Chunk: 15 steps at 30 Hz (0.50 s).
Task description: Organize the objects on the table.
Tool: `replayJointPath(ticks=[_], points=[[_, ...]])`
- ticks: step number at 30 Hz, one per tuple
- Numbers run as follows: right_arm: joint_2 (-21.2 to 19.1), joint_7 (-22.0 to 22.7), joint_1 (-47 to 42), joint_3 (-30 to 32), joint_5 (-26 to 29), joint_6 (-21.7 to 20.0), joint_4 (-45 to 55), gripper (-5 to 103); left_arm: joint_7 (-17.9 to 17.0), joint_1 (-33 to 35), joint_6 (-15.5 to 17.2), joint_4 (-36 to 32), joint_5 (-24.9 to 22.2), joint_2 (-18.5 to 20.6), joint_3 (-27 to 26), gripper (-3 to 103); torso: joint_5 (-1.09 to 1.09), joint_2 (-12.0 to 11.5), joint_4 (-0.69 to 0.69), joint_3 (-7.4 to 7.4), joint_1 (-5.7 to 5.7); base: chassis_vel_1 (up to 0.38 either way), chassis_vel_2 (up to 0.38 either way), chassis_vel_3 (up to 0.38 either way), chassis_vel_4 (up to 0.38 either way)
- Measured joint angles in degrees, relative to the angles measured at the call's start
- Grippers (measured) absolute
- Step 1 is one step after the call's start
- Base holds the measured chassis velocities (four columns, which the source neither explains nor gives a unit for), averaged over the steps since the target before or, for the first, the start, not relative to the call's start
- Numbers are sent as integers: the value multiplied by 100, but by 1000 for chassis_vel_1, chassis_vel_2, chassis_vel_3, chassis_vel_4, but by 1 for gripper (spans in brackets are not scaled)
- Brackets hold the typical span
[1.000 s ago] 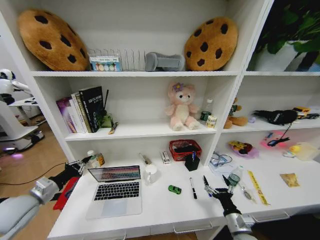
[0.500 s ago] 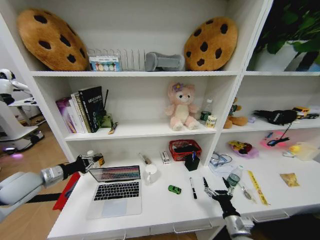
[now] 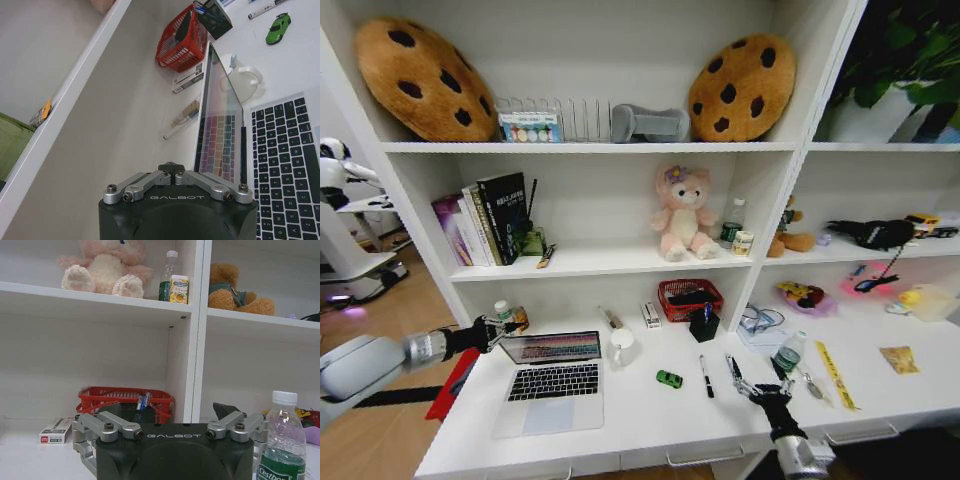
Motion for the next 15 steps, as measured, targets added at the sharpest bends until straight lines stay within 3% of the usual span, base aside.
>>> replayJointPath(ticks=[5, 8, 15], points=[[34, -2, -2, 9, 0, 16, -3, 100, 126, 14, -24, 36, 127, 46, 7, 0, 0, 0, 0, 0, 0, 0, 0, 0, 0], [78, -14, -53, 74, 10, 77, -27, 100, 471, 32, -226, 41, 387, 21, -98, 0, 1, 1, 0, 0, 0, 0, 0, 0, 0], [72, -71, -83, 175, 73, 143, -79, 100, 632, 130, -311, -147, 429, -2, -113, 0, 1, 1, -1, 0, 0, 0, 0, 0, 0]])
